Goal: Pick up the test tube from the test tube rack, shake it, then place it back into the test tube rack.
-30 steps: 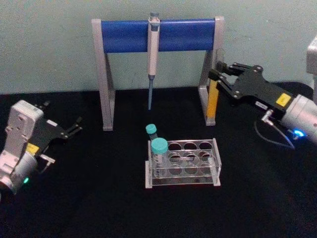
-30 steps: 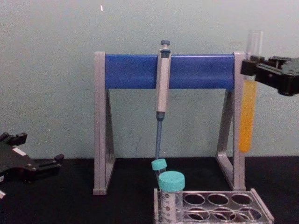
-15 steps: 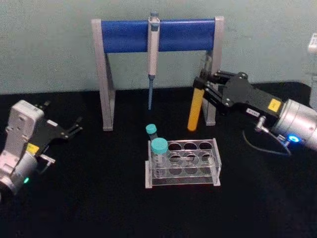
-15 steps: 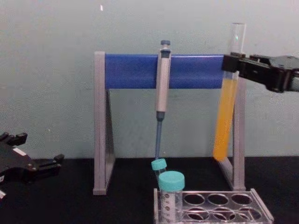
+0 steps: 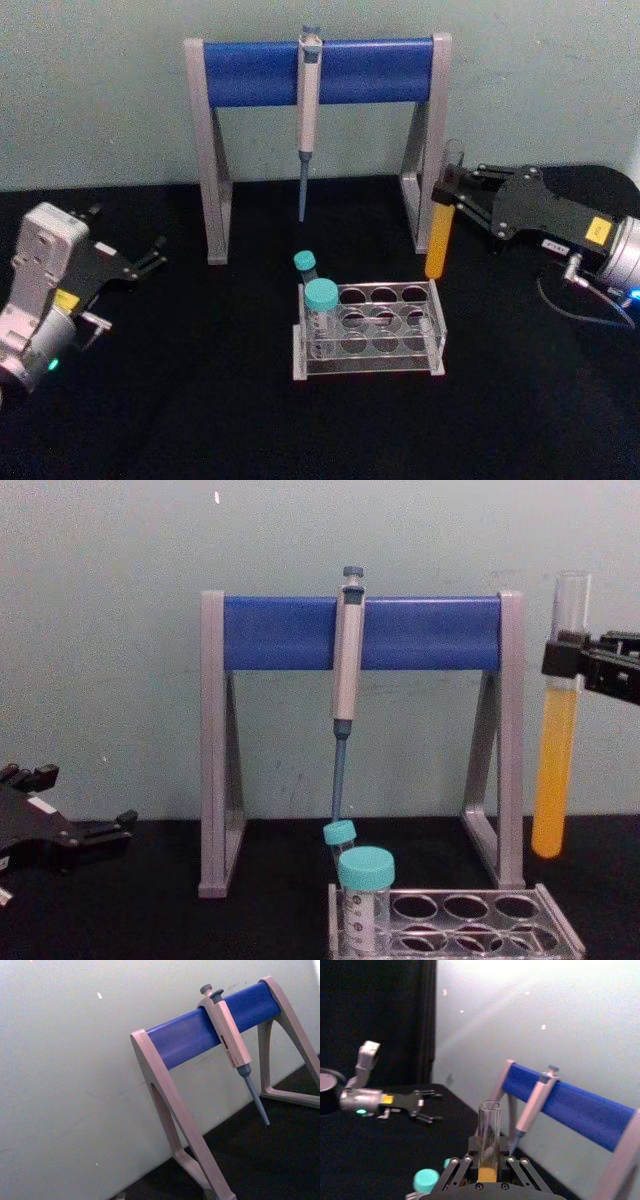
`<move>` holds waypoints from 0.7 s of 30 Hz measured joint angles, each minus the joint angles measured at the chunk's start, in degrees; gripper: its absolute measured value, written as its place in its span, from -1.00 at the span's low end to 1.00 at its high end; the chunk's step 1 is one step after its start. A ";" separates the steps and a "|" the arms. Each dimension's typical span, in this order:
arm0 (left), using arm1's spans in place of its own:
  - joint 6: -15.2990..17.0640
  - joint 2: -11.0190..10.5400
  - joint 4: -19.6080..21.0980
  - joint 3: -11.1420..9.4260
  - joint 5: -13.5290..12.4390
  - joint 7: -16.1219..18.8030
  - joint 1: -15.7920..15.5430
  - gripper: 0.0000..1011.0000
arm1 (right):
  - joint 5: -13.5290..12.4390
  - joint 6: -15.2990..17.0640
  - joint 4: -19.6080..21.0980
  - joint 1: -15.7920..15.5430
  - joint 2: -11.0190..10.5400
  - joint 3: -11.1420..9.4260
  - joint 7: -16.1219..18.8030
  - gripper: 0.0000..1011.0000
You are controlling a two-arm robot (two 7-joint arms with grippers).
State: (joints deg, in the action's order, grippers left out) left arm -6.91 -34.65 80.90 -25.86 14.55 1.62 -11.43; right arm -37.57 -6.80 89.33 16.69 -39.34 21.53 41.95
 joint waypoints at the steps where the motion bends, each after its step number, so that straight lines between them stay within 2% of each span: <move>1: 0.00 0.00 0.00 0.00 0.00 0.00 0.00 0.98 | 0.24 -0.39 -0.39 -0.02 0.38 -0.22 -0.66 -0.56; 10: 0.00 0.00 0.00 0.00 0.00 0.00 0.00 0.98 | 1.81 -1.54 -2.10 0.22 3.98 -0.16 -3.51 -0.56; 21: 0.00 0.00 0.00 0.00 0.00 0.00 0.00 0.98 | 1.58 -1.65 -2.79 0.41 6.59 1.03 -2.68 -0.56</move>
State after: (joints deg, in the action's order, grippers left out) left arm -6.91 -34.65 80.90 -25.86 14.55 1.62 -11.43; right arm -35.99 -8.45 86.54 17.10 -32.76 22.56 39.27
